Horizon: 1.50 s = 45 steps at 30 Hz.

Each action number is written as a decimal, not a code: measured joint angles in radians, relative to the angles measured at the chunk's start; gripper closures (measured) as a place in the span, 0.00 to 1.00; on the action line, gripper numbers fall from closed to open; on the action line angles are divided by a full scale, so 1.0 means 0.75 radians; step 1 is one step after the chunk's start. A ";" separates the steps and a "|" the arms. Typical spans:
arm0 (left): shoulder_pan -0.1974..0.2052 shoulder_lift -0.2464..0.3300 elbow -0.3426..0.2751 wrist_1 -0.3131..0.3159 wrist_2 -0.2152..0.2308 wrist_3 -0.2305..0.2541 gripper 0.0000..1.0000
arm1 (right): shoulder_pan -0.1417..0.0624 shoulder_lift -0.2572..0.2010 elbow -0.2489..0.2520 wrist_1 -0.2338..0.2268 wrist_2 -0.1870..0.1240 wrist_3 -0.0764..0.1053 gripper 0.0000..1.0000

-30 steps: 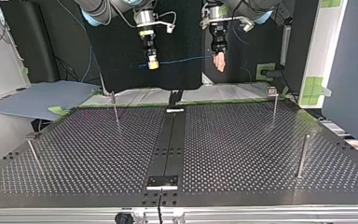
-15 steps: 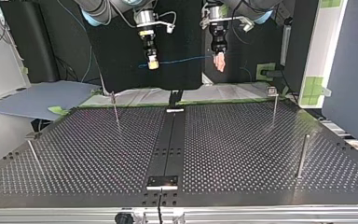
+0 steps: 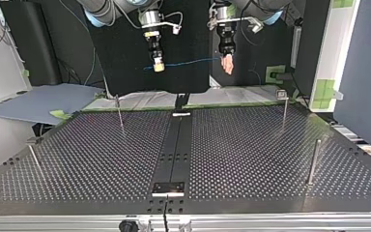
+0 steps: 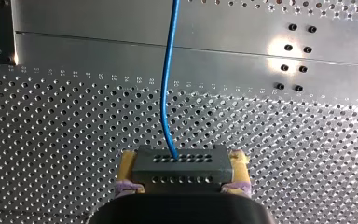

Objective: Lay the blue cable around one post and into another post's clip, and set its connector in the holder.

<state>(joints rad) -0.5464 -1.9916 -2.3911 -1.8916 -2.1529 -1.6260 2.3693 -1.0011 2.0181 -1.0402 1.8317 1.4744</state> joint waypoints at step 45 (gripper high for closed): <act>0.000 0.000 0.000 0.000 0.000 0.000 0.00 | 0.000 0.000 0.000 0.000 0.000 0.000 1.00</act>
<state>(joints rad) -0.5465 -1.9916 -2.3911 -1.8916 -2.1529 -1.6260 2.3693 -1.0011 2.0181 -1.0402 1.8317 1.4744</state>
